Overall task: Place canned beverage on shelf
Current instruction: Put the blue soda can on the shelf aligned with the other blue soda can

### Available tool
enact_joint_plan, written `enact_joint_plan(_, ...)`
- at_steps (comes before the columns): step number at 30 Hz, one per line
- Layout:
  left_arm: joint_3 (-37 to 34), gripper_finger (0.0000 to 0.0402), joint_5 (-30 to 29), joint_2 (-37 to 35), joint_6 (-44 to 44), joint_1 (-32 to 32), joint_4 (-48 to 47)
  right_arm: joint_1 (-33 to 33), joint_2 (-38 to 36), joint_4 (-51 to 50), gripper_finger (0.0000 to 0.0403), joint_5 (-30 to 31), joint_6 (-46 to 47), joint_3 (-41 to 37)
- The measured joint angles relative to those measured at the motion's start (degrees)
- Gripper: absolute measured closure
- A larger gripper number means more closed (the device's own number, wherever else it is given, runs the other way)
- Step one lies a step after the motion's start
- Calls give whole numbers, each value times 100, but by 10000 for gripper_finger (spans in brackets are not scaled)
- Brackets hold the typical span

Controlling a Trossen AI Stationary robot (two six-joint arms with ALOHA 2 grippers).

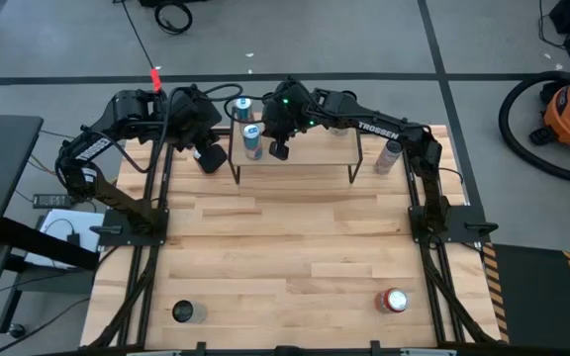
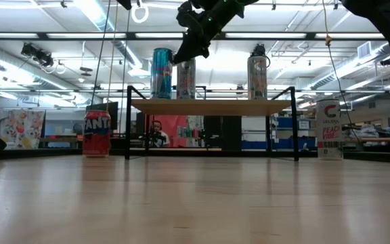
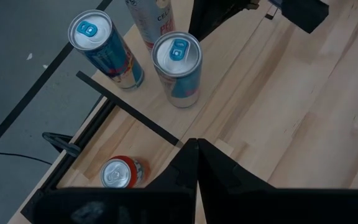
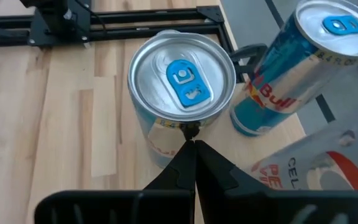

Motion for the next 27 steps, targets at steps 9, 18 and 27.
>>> enact_joint_plan(9,0,393,0,0,0,1,0,22,44,224,394,-184,99,2)
enact_joint_plan(18,0,393,0,0,7,0,0,24,81,279,394,-97,88,0)
enact_joint_plan(27,0,393,-1,0,5,0,-4,61,-44,70,394,-154,88,0)
